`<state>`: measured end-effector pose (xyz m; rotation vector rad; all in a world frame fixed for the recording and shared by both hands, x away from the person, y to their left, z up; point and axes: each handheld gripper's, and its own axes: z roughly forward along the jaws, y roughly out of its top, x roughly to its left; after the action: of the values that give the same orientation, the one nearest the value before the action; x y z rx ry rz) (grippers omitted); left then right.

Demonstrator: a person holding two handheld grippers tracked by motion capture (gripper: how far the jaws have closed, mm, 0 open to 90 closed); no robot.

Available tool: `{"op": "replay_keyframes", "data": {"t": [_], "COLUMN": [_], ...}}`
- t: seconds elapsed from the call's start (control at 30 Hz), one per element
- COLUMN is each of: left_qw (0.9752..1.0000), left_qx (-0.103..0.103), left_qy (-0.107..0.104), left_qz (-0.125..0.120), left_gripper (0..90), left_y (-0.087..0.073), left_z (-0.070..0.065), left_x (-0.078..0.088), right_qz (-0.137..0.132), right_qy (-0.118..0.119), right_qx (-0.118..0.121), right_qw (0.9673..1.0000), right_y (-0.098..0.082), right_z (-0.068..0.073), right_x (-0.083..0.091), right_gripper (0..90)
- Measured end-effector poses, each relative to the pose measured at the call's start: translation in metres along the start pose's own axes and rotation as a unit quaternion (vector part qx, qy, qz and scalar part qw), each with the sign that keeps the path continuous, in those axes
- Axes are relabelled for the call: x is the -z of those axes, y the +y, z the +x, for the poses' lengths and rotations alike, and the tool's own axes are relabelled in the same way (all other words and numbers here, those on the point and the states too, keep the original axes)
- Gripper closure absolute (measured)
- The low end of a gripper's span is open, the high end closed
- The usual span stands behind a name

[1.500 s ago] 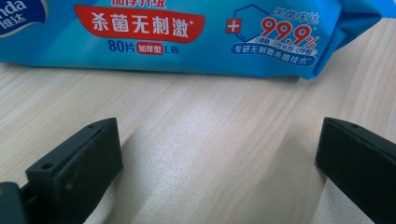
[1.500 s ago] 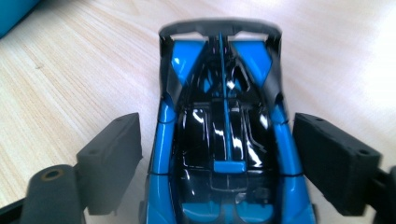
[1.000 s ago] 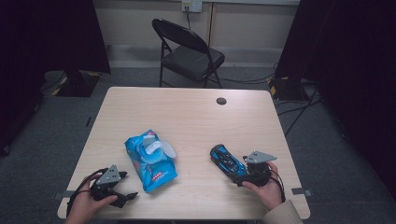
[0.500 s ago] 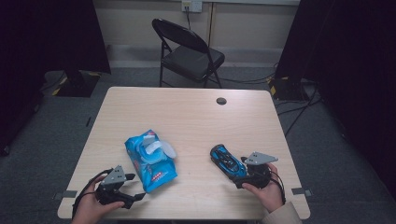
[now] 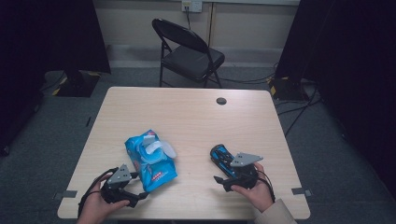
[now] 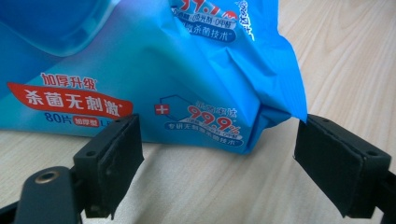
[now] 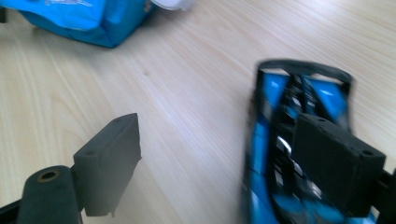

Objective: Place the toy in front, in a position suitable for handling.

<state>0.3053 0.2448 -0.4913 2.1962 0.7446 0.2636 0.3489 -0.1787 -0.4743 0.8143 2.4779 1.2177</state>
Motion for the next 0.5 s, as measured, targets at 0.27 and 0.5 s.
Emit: {"op": "replay_keyframes", "data": {"t": [0.27, 0.5], "left_qw": [0.9998, 0.9998], "left_qx": [-0.016, -0.013], "left_qy": [-0.013, -0.014], "left_qz": [0.008, 0.007], "left_gripper": [14.4, 14.8], "left_y": [0.006, 0.013], "left_z": [0.006, 0.017], "left_x": [-0.007, -0.014], "right_qz": [0.007, 0.010], "right_qy": [0.031, 0.046], "right_qx": [0.027, 0.033], "right_qw": [0.9991, 0.9984], "right_y": [0.021, 0.027], "right_z": [0.019, 0.027], "right_x": [-0.028, -0.043], "right_gripper": [16.0, 16.3]}}
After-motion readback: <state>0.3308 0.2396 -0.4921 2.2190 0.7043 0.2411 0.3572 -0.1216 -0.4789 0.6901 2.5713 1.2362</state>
